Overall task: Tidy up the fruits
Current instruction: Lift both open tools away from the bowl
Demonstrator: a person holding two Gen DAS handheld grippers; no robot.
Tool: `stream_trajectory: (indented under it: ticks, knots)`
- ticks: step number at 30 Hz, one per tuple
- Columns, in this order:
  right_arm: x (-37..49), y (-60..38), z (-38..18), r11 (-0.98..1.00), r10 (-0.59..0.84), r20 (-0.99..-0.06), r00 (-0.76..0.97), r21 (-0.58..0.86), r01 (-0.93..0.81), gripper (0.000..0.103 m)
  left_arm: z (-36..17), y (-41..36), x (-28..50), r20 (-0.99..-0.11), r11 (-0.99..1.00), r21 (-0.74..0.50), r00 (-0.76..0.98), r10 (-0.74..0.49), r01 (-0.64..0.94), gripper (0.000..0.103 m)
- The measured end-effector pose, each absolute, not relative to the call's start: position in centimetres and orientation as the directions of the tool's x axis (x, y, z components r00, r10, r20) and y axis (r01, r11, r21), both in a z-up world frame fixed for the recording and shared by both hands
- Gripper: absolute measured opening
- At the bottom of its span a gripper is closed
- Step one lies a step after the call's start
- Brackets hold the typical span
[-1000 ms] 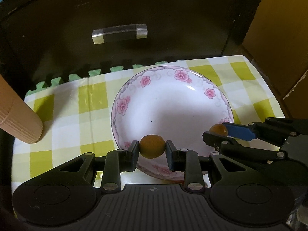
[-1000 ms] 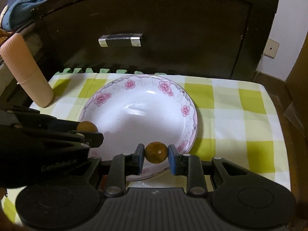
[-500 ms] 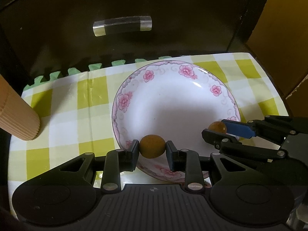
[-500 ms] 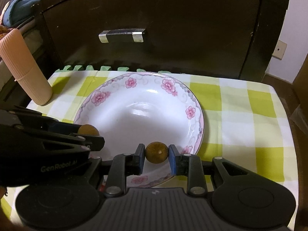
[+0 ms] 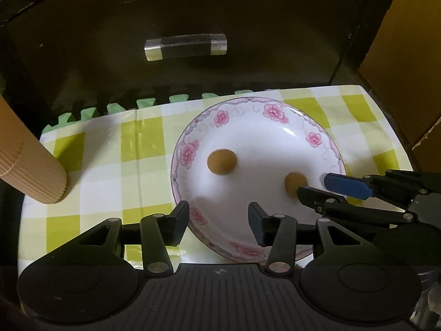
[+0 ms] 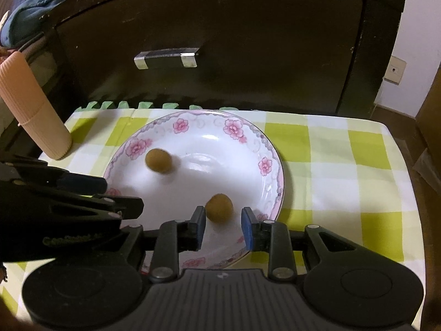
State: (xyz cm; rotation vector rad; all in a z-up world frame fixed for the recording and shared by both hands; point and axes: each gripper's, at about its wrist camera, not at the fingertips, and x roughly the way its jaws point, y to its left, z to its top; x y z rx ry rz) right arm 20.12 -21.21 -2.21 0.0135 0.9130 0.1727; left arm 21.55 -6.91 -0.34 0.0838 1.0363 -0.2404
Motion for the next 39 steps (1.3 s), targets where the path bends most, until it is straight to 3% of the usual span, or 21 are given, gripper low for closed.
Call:
stream_trajectory:
  ticks: [6,39]
  knots:
    - [20.0,-21.5,-1.9,0.987,0.154,-0.784,0.601,0.092,-0.133,0.033,0.0,-6.8,21.5,-0.856,0.971,-0.052,0.490,-0.164,0.233,0.059]
    - [14.3,-19.6,1.0,0.990,0.125,-0.786,0.605,0.055,-0.133,0.033,3.0,-5.6,15.6,-0.843,0.969,-0.022,0.516,-0.150,0.246,0.061]
